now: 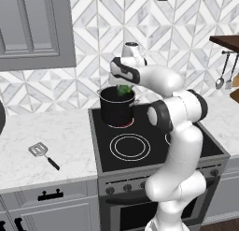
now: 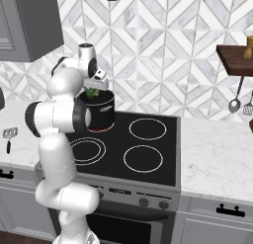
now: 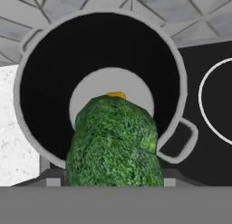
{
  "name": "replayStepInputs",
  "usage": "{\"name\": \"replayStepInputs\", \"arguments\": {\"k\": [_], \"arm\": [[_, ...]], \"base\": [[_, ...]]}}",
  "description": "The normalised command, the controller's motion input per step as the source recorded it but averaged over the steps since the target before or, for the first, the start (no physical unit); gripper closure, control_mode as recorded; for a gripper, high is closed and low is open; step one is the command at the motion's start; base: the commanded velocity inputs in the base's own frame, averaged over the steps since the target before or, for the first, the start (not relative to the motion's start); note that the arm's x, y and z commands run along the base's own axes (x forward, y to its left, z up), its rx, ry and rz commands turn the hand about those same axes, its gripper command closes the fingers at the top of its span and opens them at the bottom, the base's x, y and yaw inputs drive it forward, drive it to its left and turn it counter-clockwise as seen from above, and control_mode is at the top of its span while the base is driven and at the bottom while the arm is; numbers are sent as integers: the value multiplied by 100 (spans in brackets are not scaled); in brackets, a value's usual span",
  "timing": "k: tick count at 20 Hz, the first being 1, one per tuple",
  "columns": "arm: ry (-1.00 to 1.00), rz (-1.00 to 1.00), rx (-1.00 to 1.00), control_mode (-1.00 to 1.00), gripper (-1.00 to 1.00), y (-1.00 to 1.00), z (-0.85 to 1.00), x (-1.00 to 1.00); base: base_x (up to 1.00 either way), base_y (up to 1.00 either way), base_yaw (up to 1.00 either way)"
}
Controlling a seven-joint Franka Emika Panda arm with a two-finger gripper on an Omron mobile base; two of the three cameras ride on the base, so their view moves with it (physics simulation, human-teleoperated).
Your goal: Put the lemon and broccoli in the pot. Retrieve the spatula and lightly stir the vegetables in the pot.
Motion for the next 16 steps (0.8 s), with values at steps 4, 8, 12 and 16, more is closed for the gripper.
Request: {"name": "replayStepInputs", "arguments": {"k": [4,8,12,16], "arm": [[0,0,0,-100,100,0,-38,34],[0,0,0,-100,100,0,-33,33],[3,0,0,-100,100,1,-29,34],[0,0,0,-100,100,8,-25,25]], "base": [[0,0,0],[0,0,0],[0,0,0],[0,0,0]]}}
